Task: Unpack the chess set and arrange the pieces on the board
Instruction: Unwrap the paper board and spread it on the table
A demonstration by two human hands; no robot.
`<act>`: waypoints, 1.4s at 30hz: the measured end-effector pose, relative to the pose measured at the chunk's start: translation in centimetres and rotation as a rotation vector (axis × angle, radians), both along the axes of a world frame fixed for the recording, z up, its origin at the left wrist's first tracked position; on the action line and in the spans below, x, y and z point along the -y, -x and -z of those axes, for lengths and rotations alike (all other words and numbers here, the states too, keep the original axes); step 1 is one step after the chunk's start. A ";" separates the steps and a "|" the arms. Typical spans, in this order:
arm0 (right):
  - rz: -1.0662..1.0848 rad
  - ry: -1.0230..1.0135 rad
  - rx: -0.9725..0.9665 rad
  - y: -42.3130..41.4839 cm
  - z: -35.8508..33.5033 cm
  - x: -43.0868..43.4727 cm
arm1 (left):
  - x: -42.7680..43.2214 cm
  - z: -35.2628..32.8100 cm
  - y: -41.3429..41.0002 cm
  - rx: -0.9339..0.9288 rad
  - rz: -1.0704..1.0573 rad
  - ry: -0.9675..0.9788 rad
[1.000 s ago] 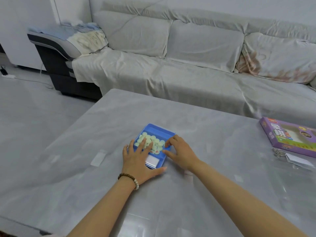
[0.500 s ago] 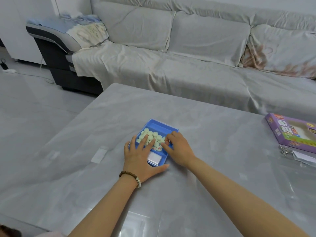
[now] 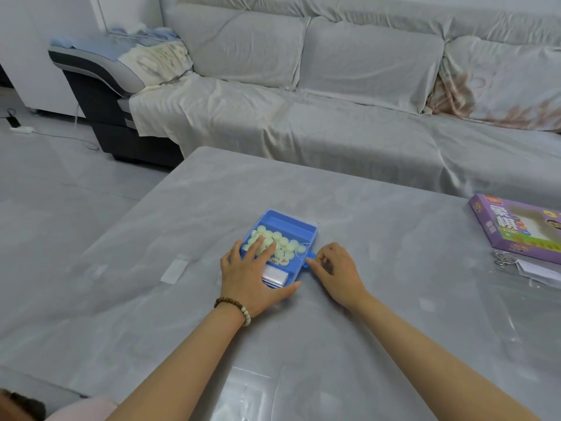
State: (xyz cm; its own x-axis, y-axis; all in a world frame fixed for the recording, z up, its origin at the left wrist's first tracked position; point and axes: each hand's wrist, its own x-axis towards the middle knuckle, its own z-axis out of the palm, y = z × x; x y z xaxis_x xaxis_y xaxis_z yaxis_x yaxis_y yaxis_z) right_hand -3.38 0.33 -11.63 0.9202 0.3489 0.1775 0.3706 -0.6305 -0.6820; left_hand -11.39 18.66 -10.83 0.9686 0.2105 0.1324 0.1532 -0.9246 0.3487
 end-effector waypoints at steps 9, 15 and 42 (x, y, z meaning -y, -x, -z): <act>0.161 -0.406 -0.279 3.0 -1.7 5.4 | 5.7 -4.5 0.1 0.089 0.007 1.198; 0.149 -0.441 -0.315 3.9 -2.5 6.4 | 4.8 -5.9 -0.5 0.163 -0.248 1.504; -0.137 -0.442 -0.498 -0.5 -3.3 -15.1 | -16.0 -0.3 -0.5 0.058 -0.716 0.433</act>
